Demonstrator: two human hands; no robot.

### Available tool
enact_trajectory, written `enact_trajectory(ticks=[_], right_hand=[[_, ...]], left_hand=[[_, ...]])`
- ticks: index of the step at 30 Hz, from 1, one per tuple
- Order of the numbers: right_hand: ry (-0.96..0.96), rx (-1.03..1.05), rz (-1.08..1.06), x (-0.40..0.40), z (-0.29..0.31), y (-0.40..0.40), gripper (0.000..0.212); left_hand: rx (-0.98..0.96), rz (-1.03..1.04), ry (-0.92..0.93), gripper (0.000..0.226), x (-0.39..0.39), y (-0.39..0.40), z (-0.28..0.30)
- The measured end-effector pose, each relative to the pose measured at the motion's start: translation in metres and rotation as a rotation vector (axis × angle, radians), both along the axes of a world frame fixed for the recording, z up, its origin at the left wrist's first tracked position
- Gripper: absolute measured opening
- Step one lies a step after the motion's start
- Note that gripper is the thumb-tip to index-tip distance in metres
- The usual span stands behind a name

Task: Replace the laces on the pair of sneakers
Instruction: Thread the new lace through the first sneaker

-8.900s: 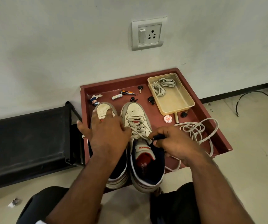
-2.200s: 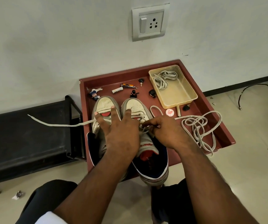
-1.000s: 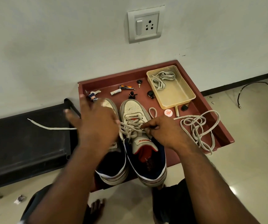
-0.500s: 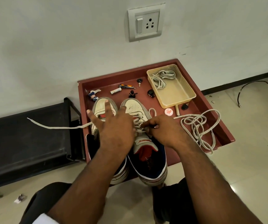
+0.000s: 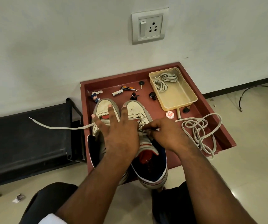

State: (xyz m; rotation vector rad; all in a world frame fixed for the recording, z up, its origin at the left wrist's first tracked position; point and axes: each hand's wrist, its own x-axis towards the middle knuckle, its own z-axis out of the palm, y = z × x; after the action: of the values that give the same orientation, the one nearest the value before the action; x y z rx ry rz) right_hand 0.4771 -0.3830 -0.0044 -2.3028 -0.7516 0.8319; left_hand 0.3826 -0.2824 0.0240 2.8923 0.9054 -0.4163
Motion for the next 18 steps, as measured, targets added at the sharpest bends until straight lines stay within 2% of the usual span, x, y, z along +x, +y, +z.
enact_trajectory(ticks=[4, 7, 9, 11, 13, 18], right_hand=[[0.017, -0.003, -0.003, 0.001, -0.002, 0.000, 0.025], [0.013, 0.001, 0.004, 0.001, -0.002, 0.000, 0.023], [0.003, 0.000, 0.008, 0.001, -0.001, 0.000, 0.024], [0.006, -0.003, 0.002, -0.001, 0.000, 0.000, 0.025], [0.017, 0.000, -0.015, -0.001, -0.001, 0.001, 0.027], [0.026, 0.008, -0.029, 0.000, -0.003, 0.001, 0.027]], left_hand=[[-0.008, 0.052, -0.067, 0.024, -0.003, 0.007, 0.008], [-0.035, 0.134, -0.274, 0.016, -0.004, 0.027, 0.018], [-0.132, 0.105, -0.351, 0.011, -0.003, 0.029, 0.020], [-0.168, 0.015, -0.225, 0.022, -0.002, 0.019, 0.013], [-0.106, -0.043, -0.053, 0.031, -0.001, 0.007, 0.002], [-0.005, -0.045, 0.040, 0.027, 0.003, -0.001, -0.002]])
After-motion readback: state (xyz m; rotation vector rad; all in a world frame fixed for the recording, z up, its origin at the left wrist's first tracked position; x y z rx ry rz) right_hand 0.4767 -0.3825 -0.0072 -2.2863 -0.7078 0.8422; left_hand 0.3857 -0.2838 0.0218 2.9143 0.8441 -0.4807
